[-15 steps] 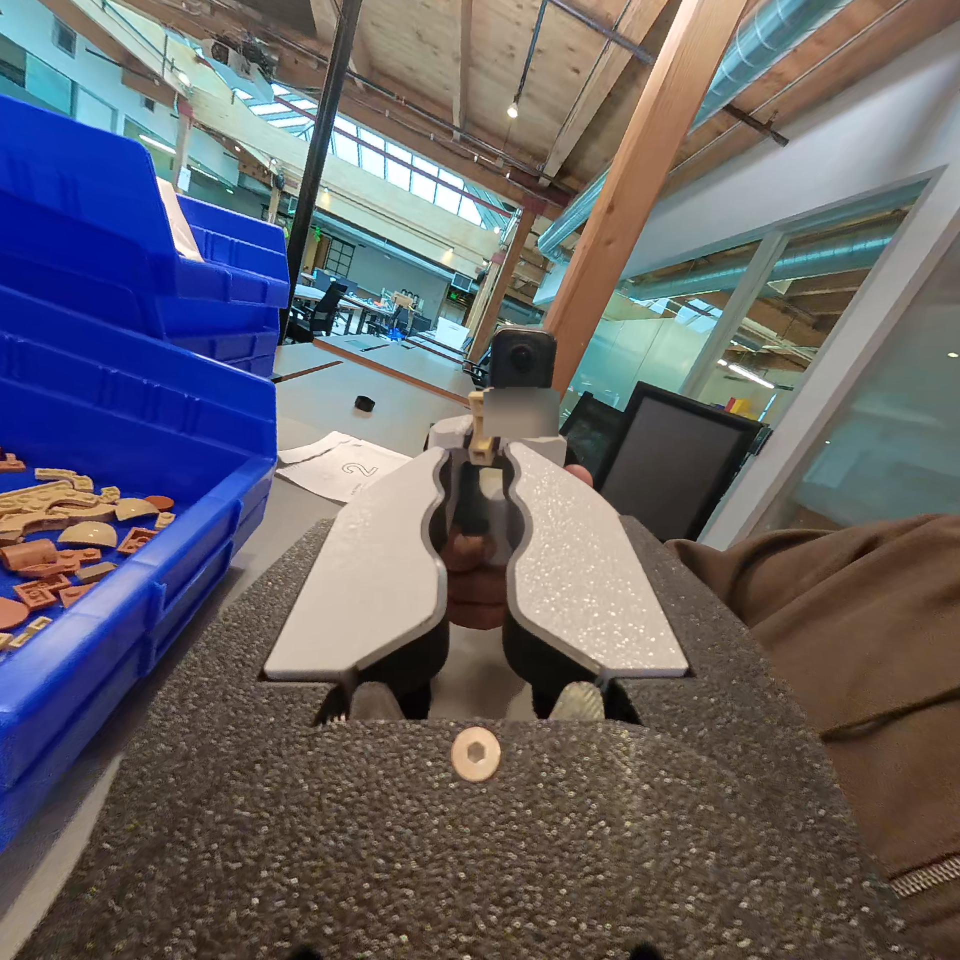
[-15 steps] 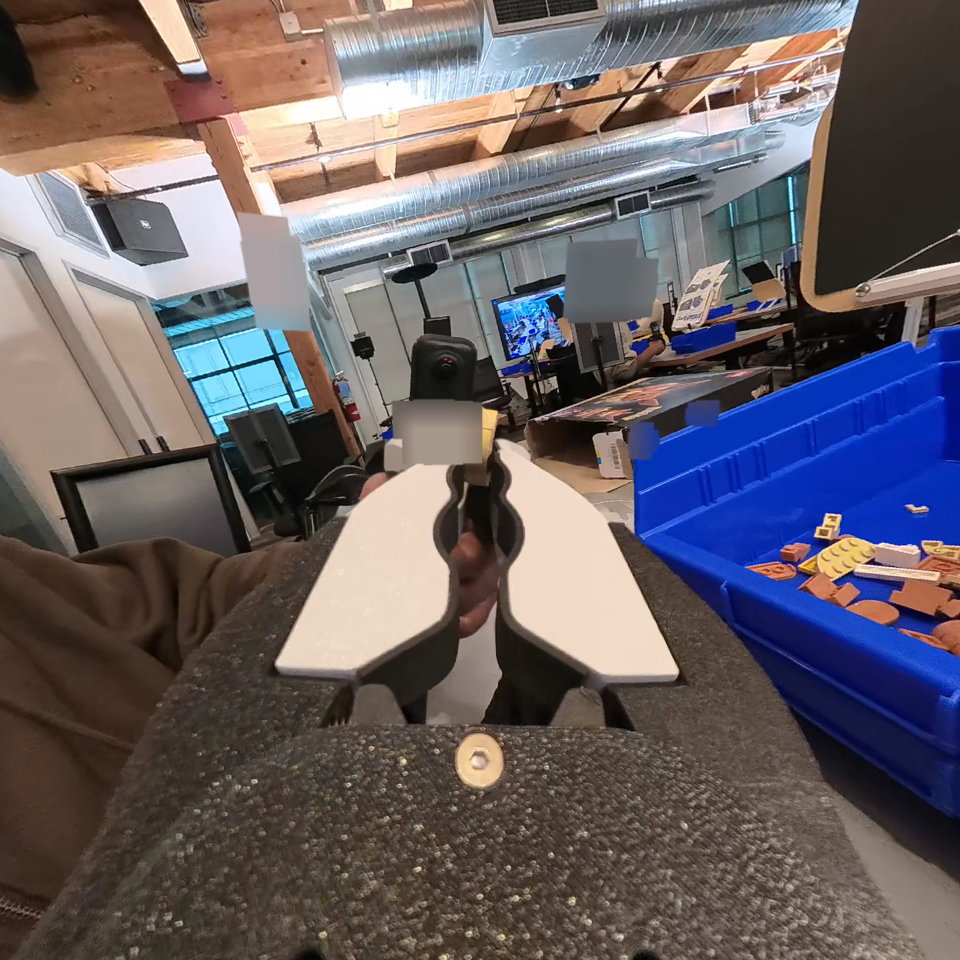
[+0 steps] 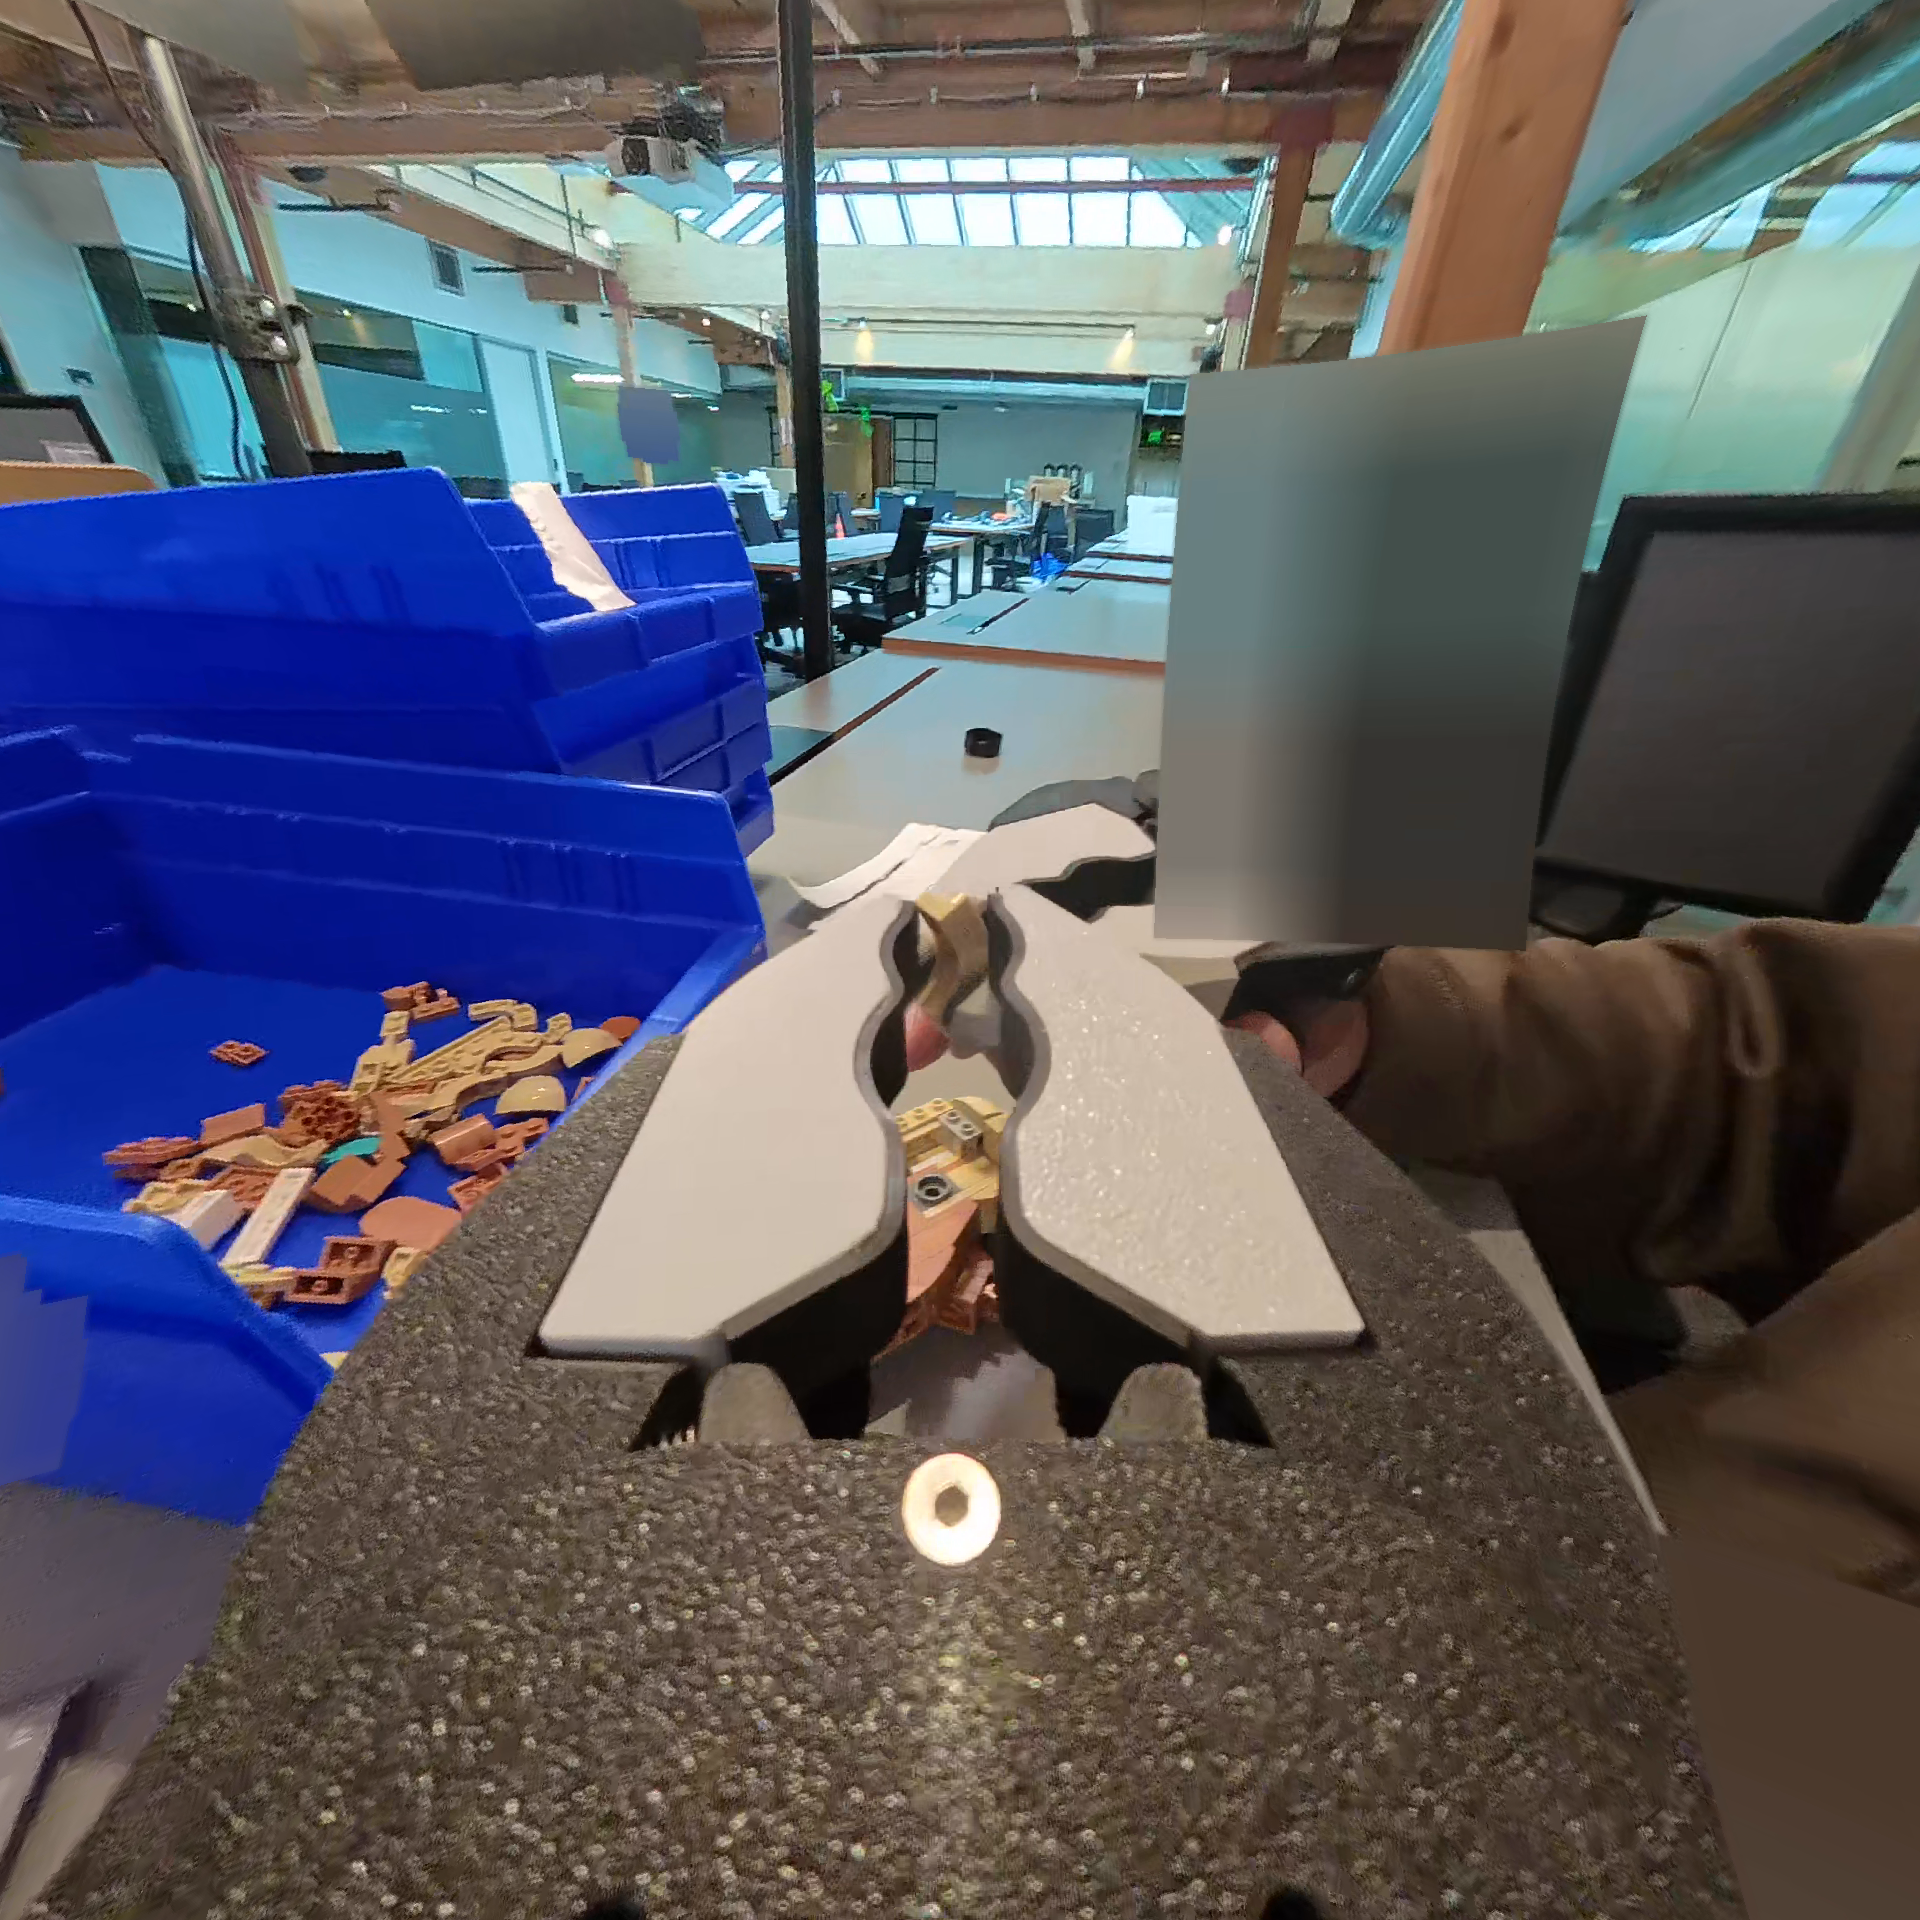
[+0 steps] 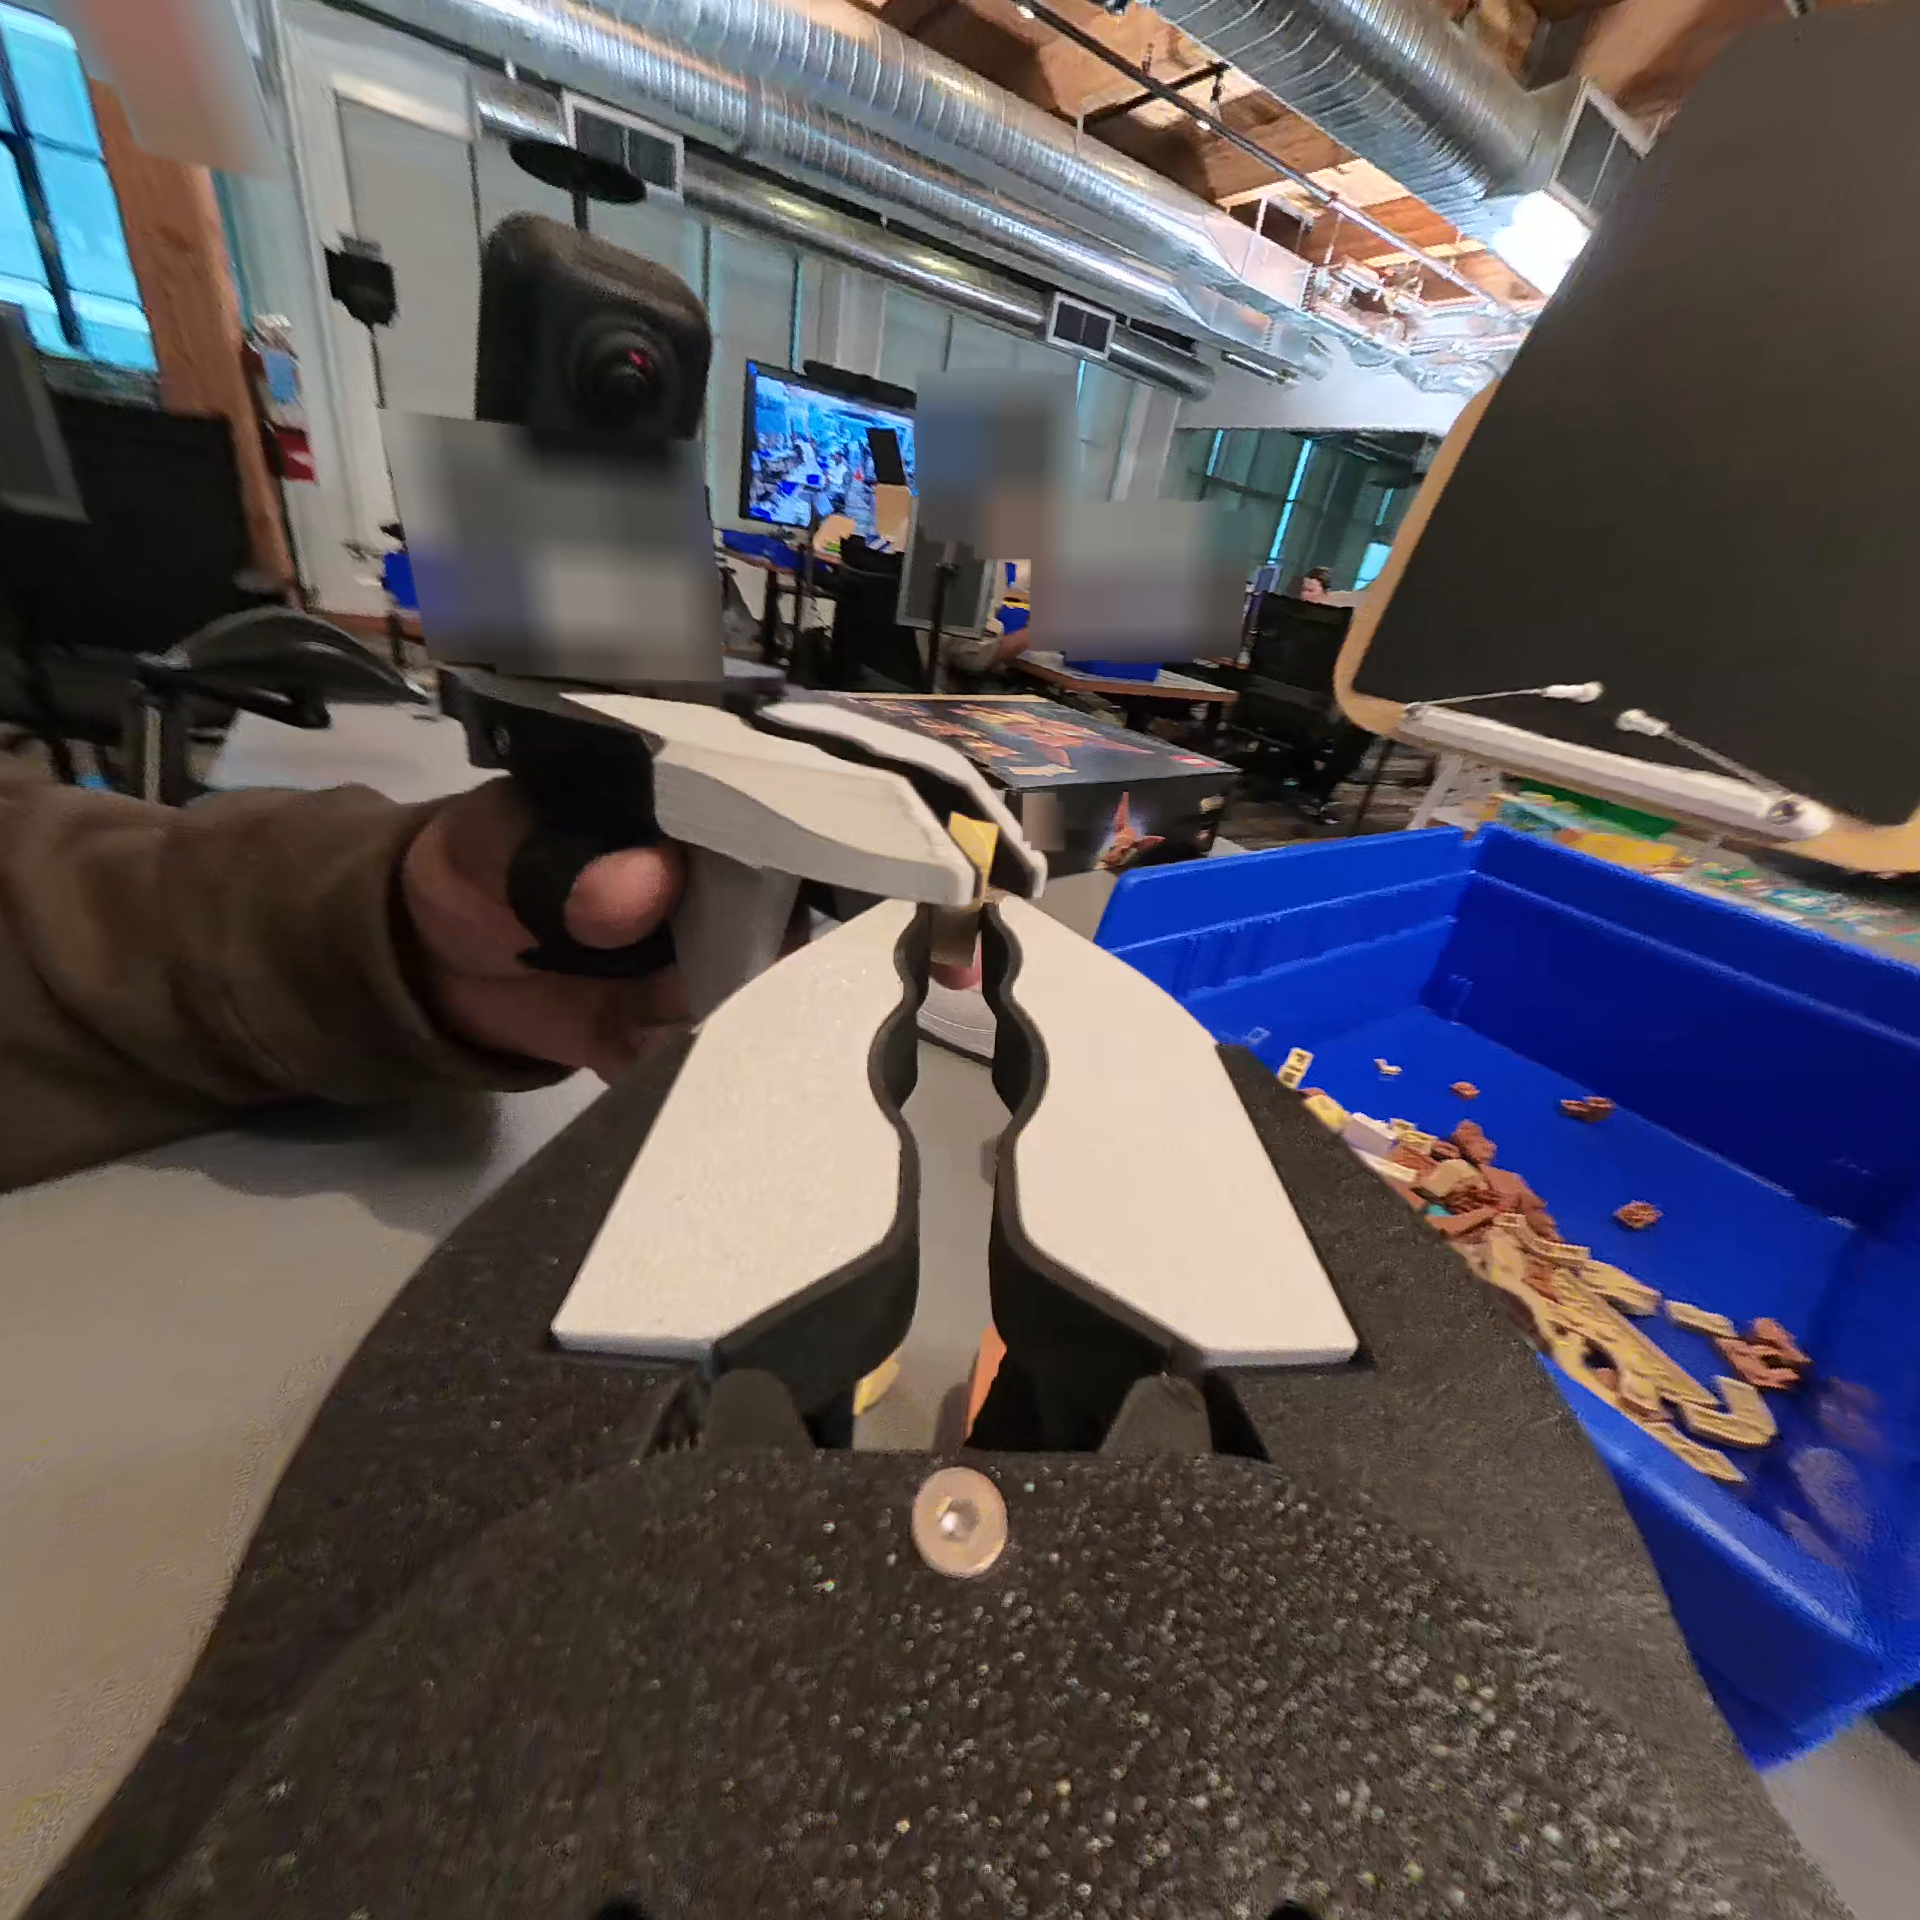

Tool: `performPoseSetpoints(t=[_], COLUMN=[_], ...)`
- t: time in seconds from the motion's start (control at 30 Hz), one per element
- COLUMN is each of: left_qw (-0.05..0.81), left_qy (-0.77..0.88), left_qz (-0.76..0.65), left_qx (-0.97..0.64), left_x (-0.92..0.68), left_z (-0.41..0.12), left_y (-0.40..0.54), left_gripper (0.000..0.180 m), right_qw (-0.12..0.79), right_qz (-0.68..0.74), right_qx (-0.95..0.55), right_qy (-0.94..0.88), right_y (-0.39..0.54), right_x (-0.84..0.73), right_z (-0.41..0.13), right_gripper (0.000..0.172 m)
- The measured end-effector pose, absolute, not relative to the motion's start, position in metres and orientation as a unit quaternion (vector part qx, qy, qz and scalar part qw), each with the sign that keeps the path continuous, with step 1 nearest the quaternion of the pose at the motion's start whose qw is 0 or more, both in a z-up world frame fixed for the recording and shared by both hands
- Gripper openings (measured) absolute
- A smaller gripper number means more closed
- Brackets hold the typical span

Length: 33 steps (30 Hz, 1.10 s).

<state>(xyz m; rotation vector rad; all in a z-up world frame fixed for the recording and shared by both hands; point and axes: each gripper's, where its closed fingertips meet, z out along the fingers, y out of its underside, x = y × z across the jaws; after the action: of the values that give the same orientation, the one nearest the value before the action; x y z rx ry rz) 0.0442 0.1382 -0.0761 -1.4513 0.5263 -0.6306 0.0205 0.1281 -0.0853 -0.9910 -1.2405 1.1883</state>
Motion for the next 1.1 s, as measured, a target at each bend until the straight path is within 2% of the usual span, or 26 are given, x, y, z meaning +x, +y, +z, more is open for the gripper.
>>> performPoseSetpoints(t=[0.23,0.33,0.43,0.53,0.7,1.1], left_qw=[0.712,0.721,0.715,0.706,0.700,0.694], left_qy=[0.267,0.274,0.288,0.296,0.303,0.278], left_qz=[-0.140,-0.117,-0.120,-0.135,-0.148,-0.241], left_qx=[-0.635,-0.625,-0.626,-0.629,-0.630,-0.619], left_x=[0.034,0.033,0.037,0.043,0.046,0.046], left_z=[-0.072,-0.067,-0.069,-0.072,-0.072,-0.064], left_y=[0.140,0.137,0.135,0.134,0.132,0.125], left_gripper=[0.010,0.010,0.010,0.010,0.010,0.010], right_qw=[0.626,0.695,0.715,0.706,0.691,0.646], right_qz=[0.394,0.285,0.223,0.239,0.291,0.380], right_qx=[-0.398,-0.348,-0.310,-0.322,-0.345,-0.366], right_qy=[-0.542,-0.561,-0.586,-0.584,-0.565,-0.552], right_y=[0.137,0.137,0.129,0.126,0.131,0.129], right_x=[0.023,0.026,0.022,0.019,0.024,0.027], right_z=[-0.084,-0.081,-0.087,-0.090,-0.083,-0.079], right_gripper=[0.015,0.018,0.020,0.018,0.001,0.000])
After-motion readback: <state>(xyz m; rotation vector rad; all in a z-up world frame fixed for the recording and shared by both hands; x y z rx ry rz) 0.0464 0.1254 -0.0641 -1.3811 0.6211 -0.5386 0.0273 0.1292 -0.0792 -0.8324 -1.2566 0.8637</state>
